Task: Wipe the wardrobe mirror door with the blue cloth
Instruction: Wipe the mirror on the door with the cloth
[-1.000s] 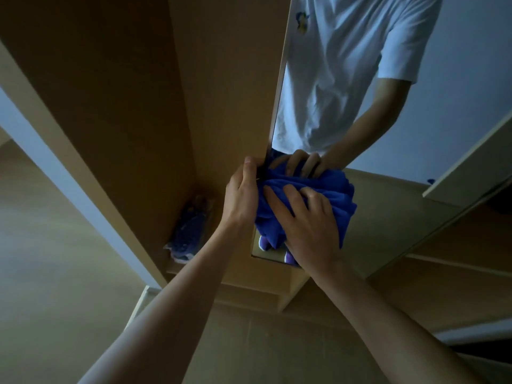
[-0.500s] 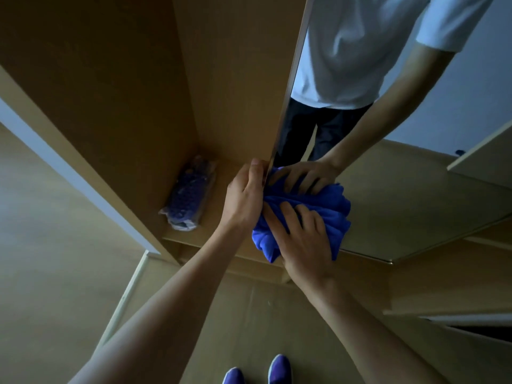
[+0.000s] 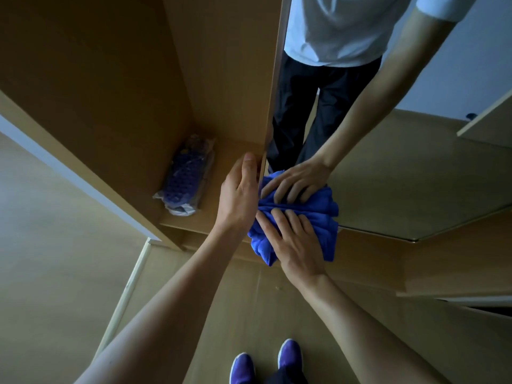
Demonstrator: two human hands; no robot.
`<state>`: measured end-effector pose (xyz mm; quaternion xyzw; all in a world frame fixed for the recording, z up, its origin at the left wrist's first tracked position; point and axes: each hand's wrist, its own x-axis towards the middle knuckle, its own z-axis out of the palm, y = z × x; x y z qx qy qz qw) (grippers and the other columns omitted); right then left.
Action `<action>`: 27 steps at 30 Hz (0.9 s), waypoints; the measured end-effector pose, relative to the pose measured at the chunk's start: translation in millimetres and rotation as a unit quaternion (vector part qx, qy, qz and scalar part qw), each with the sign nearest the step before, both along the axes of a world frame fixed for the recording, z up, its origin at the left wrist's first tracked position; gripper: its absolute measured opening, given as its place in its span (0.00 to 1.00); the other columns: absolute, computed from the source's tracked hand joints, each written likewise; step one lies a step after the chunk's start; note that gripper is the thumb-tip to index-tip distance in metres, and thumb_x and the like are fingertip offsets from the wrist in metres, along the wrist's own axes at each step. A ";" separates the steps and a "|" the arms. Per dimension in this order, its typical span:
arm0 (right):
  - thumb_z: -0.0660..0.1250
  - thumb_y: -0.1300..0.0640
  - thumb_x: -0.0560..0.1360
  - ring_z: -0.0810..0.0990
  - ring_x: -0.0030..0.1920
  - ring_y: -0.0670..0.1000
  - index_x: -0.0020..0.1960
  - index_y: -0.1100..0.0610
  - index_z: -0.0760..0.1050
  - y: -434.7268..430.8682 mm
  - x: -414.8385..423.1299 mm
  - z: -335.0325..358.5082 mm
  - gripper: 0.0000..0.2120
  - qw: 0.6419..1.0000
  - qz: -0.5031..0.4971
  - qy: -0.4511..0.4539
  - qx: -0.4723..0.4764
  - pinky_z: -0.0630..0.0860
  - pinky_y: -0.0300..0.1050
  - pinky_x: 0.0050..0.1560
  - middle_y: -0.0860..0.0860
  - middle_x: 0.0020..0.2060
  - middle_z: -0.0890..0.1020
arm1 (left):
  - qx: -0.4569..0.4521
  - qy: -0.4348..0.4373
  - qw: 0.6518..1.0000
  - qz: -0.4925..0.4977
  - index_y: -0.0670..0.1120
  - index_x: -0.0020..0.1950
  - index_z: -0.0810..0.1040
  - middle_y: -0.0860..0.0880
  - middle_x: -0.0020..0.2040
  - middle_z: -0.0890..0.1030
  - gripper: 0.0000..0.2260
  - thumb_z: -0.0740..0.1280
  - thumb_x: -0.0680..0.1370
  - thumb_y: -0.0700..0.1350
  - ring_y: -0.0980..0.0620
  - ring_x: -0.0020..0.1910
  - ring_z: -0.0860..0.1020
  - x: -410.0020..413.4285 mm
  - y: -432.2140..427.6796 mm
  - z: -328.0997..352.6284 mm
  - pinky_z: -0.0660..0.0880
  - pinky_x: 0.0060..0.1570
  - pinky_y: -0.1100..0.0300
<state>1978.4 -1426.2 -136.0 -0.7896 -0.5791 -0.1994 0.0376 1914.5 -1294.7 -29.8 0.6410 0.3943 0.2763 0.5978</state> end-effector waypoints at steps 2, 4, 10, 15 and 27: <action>0.76 0.58 0.70 0.80 0.56 0.57 0.71 0.52 0.74 0.2 0.1 -3.4 0.30 1.000 0.001 0.029 -0.007 0.77 0.54 0.58 0.55 0.60 0.80 | 0.000 0.004 1.000 -0.005 0.48 0.54 0.78 0.41 0.55 0.83 0.18 0.52 0.87 0.56 0.45 0.57 0.80 0.2 -0.5 -3.7 0.76 0.61 0.45; 0.78 0.59 0.68 0.80 0.57 0.57 0.71 0.51 0.74 -1.1 0.3 0.2 0.32 0.997 0.003 0.076 -0.027 0.77 0.54 0.58 0.54 0.61 0.80 | 0.003 0.009 1.000 -0.006 0.50 0.54 0.78 0.43 0.54 0.83 0.17 0.52 0.87 0.55 0.45 0.56 0.80 -0.1 -1.7 -6.3 0.76 0.60 0.46; 0.73 0.56 0.70 0.75 0.59 0.56 0.75 0.51 0.66 -20.4 7.4 47.8 0.36 0.975 0.014 0.195 -0.104 0.72 0.53 0.62 0.52 0.63 0.75 | -0.006 0.045 0.999 -0.017 0.48 0.56 0.79 0.51 0.49 0.80 0.18 0.53 0.87 0.55 0.50 0.53 0.78 -8.2 -11.2 7.4 0.74 0.64 0.44; 0.66 0.50 0.73 0.76 0.55 0.55 0.73 0.51 0.68 -34.0 13.1 125.0 0.28 0.986 0.014 0.154 -0.069 0.73 0.53 0.57 0.51 0.60 0.77 | 0.020 -0.005 0.999 -0.031 0.62 0.48 0.74 0.56 0.50 0.79 0.13 0.53 0.87 0.56 0.58 0.51 0.75 -16.6 -23.4 58.8 0.72 0.59 0.56; 0.77 0.53 0.67 0.76 0.56 0.53 0.69 0.55 0.70 -62.8 20.7 367.4 0.32 0.989 0.028 0.018 0.143 0.75 0.49 0.54 0.50 0.60 0.77 | 0.267 -0.163 0.949 -0.032 0.50 0.71 0.71 0.55 0.67 0.77 0.15 0.61 0.84 0.42 0.56 0.69 0.73 -8.9 -37.1 254.1 0.72 0.67 0.55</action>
